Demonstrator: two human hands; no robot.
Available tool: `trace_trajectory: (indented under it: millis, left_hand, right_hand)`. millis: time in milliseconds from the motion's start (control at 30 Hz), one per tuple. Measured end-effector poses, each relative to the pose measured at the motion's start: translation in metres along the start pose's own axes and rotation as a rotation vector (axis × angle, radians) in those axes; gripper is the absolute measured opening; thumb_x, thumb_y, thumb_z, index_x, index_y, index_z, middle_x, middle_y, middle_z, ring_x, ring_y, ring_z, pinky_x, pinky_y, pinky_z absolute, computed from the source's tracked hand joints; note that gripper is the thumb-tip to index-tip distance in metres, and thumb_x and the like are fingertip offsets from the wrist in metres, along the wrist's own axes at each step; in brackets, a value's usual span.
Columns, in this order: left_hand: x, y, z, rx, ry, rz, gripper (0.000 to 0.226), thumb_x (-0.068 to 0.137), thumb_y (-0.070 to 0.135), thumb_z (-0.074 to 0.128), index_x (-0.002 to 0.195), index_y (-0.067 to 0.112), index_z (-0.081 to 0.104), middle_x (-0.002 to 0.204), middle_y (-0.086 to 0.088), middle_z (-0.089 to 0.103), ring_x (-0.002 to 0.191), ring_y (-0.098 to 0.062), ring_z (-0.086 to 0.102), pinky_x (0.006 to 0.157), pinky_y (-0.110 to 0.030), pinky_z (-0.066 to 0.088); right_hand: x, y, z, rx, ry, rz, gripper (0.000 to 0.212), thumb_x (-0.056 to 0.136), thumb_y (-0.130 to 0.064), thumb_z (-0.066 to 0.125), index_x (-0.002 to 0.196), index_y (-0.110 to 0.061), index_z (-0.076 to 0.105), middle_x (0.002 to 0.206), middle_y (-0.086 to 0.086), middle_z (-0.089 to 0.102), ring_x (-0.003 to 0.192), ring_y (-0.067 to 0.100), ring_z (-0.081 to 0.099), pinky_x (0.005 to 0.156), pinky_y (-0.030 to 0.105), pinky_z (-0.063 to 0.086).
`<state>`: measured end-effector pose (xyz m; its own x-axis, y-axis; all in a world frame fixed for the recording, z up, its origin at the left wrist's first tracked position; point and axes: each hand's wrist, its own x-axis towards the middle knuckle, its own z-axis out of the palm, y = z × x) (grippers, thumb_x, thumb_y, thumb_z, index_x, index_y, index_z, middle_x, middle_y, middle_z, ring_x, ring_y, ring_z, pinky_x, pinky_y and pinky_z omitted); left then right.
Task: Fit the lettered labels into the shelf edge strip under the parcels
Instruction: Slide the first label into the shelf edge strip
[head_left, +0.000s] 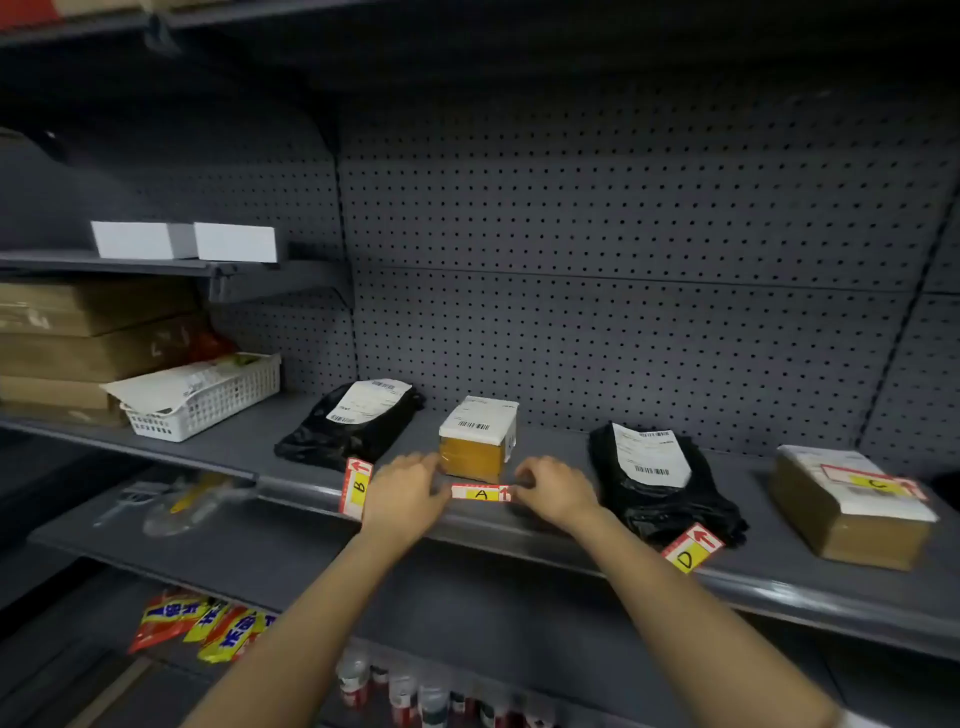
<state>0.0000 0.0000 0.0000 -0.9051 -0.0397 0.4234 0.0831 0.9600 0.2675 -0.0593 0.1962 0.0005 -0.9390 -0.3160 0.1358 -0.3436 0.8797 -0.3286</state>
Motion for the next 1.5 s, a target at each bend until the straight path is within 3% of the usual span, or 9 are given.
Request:
trace_trajectory:
  millis: [267,500,600,767,1000,1100,1200,1267,1500]
  left_hand:
    - [0.047,-0.013,0.037,0.024,-0.030,-0.010,0.022,0.085,0.027,0.052,0.101,0.014,0.060,0.101,-0.008,0.067,0.095,-0.026,0.058,0.080,-0.035,0.047]
    - [0.047,-0.015,0.051,-0.070,-0.095,-0.028,0.020,0.083,0.024,0.053,0.100,0.018,0.060,0.104,-0.006,0.066,0.100,-0.027,0.056,0.082,-0.035,0.044]
    - [0.044,-0.019,0.052,-0.119,-0.059,0.010,0.017,0.083,0.024,0.053,0.099,0.020,0.060,0.099,-0.004,0.066,0.097,-0.025,0.057,0.079,-0.033,0.045]
    - [0.037,-0.022,0.041,-0.171,0.099,0.048,0.020,0.083,0.023,0.054,0.102,0.020,0.060,0.096,-0.003,0.066,0.092,-0.024,0.057,0.077,-0.034,0.045]
    - [0.035,-0.082,-0.029,-0.087,0.349,-0.108,0.018,0.077,0.016,0.059,0.094,0.021,0.061,0.089,-0.004,0.065,0.088,-0.026,0.057,0.069,-0.037,0.046]
    - [0.017,-0.134,-0.051,-0.023,0.284,-0.216,0.020,0.078,0.013,0.059,0.097,0.018,0.061,0.093,-0.008,0.064,0.093,-0.028,0.058,0.068,-0.038,0.048]
    - [-0.008,-0.174,-0.048,0.102,0.190,-0.287,0.018,0.078,0.013,0.059,0.096,0.013,0.061,0.096,-0.012,0.064,0.094,-0.034,0.058,0.069,-0.039,0.047]
    - [-0.019,-0.191,-0.037,0.167,0.099,-0.308,0.019,0.080,0.018,0.059,0.099,0.014,0.059,0.101,-0.011,0.063,0.098,-0.032,0.057,0.073,-0.040,0.048]
    - [-0.004,-0.214,-0.006,0.092,-0.002,-0.077,0.033,0.076,0.025,0.070,0.106,0.019,0.057,0.106,-0.006,0.059,0.102,-0.028,0.054,0.083,-0.038,0.046]
  right_hand:
    - [0.046,0.015,0.028,-0.011,-0.120,-0.006,0.056,0.078,-0.055,0.065,0.122,-0.020,0.056,0.118,0.008,0.056,0.112,0.026,0.050,0.094,0.039,0.042]
    - [0.061,0.018,0.036,0.128,-0.152,0.059,0.034,0.070,-0.047,0.077,0.088,-0.022,0.063,0.094,-0.002,0.053,0.093,0.017,0.051,0.084,0.033,0.042]
    - [0.065,0.018,0.032,0.317,-0.268,0.098,0.025,0.070,-0.030,0.081,0.074,-0.023,0.058,0.081,-0.005,0.061,0.080,0.015,0.055,0.079,0.032,0.044]
    - [0.057,0.004,0.010,0.562,-0.419,-0.103,0.008,0.077,-0.012,0.075,0.076,-0.017,0.069,0.058,-0.010,0.064,0.051,0.003,0.054,0.055,0.017,0.045]
    - [0.075,-0.078,0.002,0.803,-0.269,-0.255,0.011,0.088,-0.005,0.062,0.084,-0.015,0.062,0.061,-0.004,0.070,0.044,0.004,0.061,0.041,0.014,0.046]
    - [0.087,-0.119,0.020,0.775,-0.229,-0.304,0.006,0.088,-0.010,0.063,0.090,-0.016,0.065,0.070,0.000,0.069,0.047,0.005,0.059,0.044,0.018,0.046]
    - [0.096,-0.151,0.046,0.644,-0.162,-0.295,0.004,0.085,-0.021,0.066,0.089,-0.021,0.067,0.077,0.000,0.070,0.064,0.014,0.064,0.064,0.037,0.054]
    - [0.096,-0.164,0.061,0.493,-0.092,-0.275,0.005,0.084,-0.032,0.066,0.086,-0.027,0.067,0.080,-0.006,0.070,0.076,0.014,0.066,0.072,0.038,0.052]
    - [0.093,-0.180,0.078,0.338,0.143,-0.238,0.014,0.084,-0.034,0.064,0.090,-0.022,0.068,0.090,-0.004,0.063,0.085,0.017,0.060,0.080,0.041,0.048]
